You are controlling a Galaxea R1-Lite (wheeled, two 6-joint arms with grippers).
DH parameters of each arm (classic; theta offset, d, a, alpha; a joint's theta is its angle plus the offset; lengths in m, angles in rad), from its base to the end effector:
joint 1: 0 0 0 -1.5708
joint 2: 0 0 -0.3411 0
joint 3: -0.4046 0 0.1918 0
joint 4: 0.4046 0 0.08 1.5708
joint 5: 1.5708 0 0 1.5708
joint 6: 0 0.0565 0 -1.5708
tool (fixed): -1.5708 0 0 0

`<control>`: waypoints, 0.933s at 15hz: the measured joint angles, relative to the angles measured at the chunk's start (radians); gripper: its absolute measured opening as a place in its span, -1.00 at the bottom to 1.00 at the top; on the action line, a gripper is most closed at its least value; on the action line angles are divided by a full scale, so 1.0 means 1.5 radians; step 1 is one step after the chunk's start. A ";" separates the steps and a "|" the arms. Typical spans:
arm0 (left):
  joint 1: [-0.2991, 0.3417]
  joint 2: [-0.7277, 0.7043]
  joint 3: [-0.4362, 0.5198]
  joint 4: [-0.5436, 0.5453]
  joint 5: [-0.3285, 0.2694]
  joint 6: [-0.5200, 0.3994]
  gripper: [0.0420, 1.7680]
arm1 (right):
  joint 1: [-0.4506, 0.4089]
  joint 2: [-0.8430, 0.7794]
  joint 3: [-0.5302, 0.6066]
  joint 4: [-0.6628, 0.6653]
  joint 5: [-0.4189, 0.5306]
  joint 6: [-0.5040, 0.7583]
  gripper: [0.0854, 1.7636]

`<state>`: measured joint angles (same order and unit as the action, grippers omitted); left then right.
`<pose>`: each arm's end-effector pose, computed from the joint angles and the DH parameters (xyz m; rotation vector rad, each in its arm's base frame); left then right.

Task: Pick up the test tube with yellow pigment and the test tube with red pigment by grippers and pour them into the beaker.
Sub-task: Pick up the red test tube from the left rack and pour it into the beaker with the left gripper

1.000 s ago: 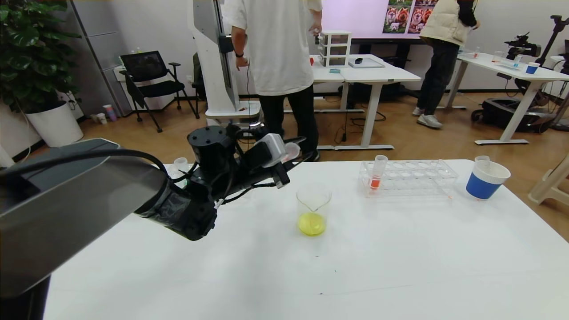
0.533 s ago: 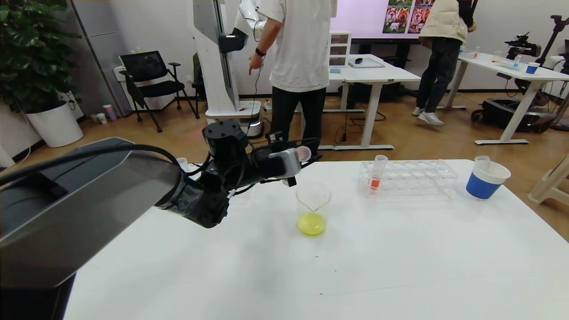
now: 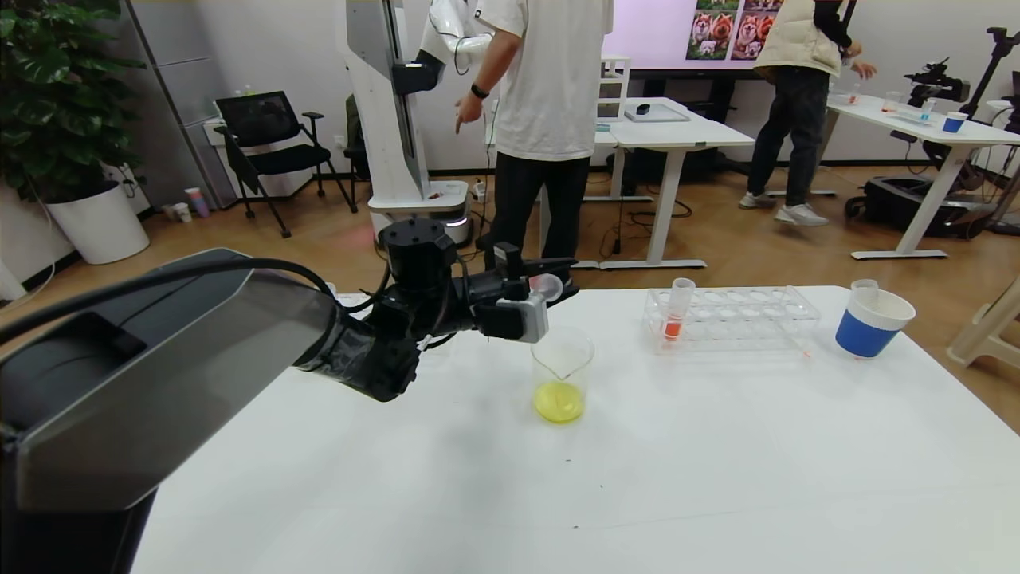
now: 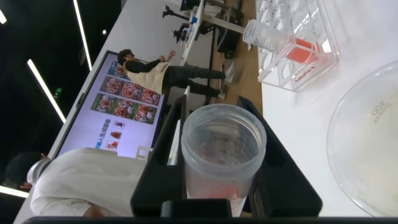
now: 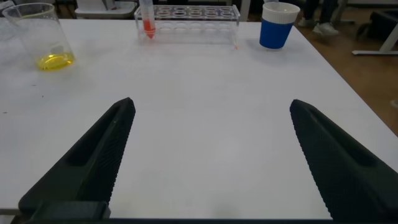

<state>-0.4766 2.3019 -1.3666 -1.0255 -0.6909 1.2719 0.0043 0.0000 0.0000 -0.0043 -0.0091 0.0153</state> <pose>0.4422 -0.2688 0.1680 1.1256 -0.8191 -0.9392 -0.0283 -0.0006 0.0761 0.0153 -0.0043 -0.0048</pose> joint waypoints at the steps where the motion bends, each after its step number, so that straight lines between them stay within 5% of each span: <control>1: -0.002 0.004 -0.007 0.000 0.000 0.015 -0.42 | 0.000 0.000 0.000 0.000 0.000 0.000 0.97; 14: 0.004 0.038 -0.070 0.060 0.002 0.182 -0.42 | 0.000 0.000 0.000 0.000 0.000 0.000 0.97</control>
<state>-0.4709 2.3596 -1.4721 -0.9355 -0.6883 1.5443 0.0043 0.0000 0.0000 -0.0043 -0.0091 0.0153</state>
